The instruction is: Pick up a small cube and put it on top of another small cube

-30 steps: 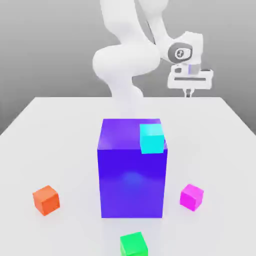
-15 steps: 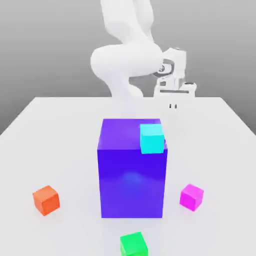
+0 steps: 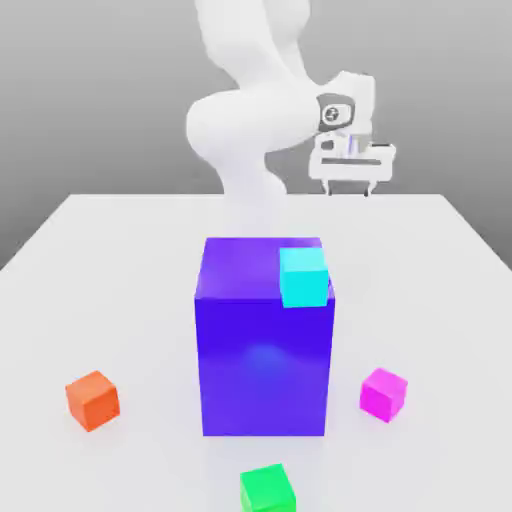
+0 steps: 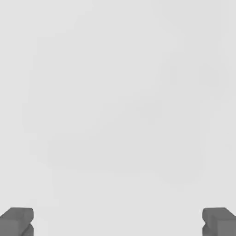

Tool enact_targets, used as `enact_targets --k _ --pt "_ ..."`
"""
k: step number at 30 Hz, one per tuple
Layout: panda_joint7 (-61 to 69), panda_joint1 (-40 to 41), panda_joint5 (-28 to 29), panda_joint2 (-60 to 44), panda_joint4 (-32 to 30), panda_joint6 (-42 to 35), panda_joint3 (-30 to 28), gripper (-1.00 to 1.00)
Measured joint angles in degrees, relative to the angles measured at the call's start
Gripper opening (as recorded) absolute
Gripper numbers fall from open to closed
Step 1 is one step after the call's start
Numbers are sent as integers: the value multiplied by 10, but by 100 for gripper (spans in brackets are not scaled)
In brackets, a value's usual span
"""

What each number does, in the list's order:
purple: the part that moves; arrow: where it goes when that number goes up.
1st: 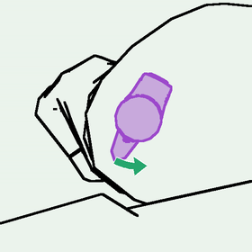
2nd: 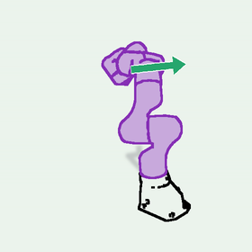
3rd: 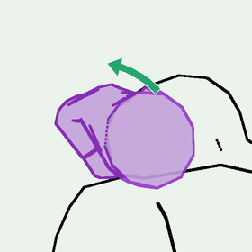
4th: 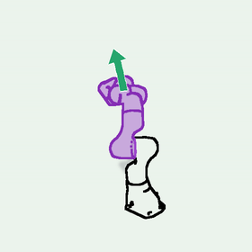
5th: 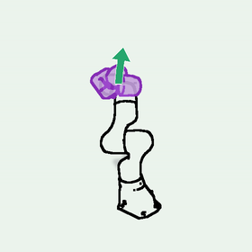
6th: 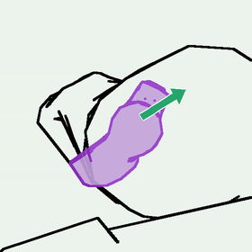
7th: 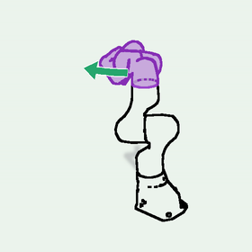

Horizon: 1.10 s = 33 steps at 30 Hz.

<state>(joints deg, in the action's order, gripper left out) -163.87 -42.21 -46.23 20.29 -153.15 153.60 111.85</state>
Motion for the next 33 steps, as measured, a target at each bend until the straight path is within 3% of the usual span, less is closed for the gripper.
enact_targets --k 6,33 --pt "6 92 -24 14 -3 -13 -20 100" --pt "32 640 -140 93 -13 -71 -78 100"
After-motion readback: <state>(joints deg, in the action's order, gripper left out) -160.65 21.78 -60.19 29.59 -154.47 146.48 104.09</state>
